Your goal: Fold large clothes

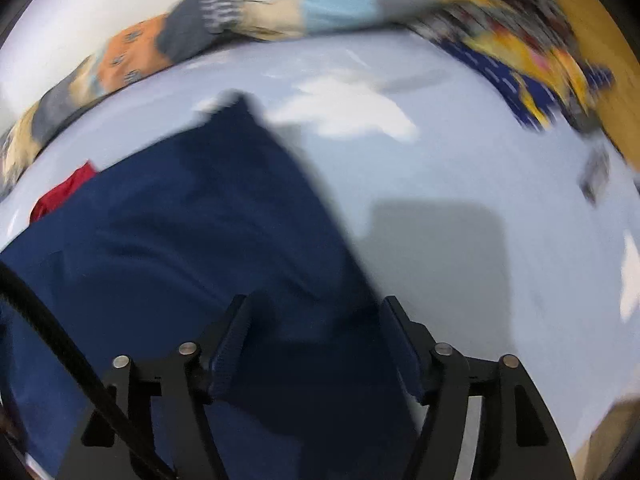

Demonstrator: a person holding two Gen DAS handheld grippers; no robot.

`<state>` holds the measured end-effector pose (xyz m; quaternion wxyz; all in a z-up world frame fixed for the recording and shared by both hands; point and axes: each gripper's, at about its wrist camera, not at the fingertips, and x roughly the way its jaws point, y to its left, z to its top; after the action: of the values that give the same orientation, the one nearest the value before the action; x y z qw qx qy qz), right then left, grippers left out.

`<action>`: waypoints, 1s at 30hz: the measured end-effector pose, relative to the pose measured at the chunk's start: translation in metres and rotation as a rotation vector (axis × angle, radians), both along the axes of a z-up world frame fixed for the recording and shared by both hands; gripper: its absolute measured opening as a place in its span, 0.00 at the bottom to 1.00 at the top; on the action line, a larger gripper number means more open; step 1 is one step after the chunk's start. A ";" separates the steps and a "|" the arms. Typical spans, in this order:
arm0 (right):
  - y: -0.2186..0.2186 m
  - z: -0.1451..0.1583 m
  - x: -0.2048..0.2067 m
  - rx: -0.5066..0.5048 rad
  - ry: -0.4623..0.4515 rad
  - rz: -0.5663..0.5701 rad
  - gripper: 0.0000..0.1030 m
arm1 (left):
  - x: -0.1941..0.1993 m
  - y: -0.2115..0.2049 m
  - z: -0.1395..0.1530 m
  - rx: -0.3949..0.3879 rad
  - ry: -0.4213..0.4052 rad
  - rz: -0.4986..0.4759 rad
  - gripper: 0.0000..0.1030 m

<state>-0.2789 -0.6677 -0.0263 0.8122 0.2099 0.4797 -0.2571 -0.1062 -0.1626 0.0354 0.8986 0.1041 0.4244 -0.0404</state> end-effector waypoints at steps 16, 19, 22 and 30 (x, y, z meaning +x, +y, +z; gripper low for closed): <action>0.168 0.066 -0.070 0.215 -0.281 0.407 0.70 | -0.143 0.000 0.047 -0.174 -0.055 -0.179 0.71; 0.189 0.045 -0.064 0.234 -0.220 0.457 0.70 | -0.151 -0.021 0.018 -0.143 0.015 -0.202 0.71; 0.189 0.021 -0.058 0.265 -0.157 0.440 0.67 | -0.154 -0.037 -0.013 -0.086 0.061 -0.201 0.73; 0.170 0.036 -0.078 0.283 -0.256 0.393 0.68 | -0.182 -0.059 0.018 -0.065 -0.156 -0.273 0.75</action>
<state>-0.3570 -0.4975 0.0102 0.8632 0.2550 0.4356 0.0034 -0.2882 -0.2219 0.0535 0.9178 0.1346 0.3338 -0.1678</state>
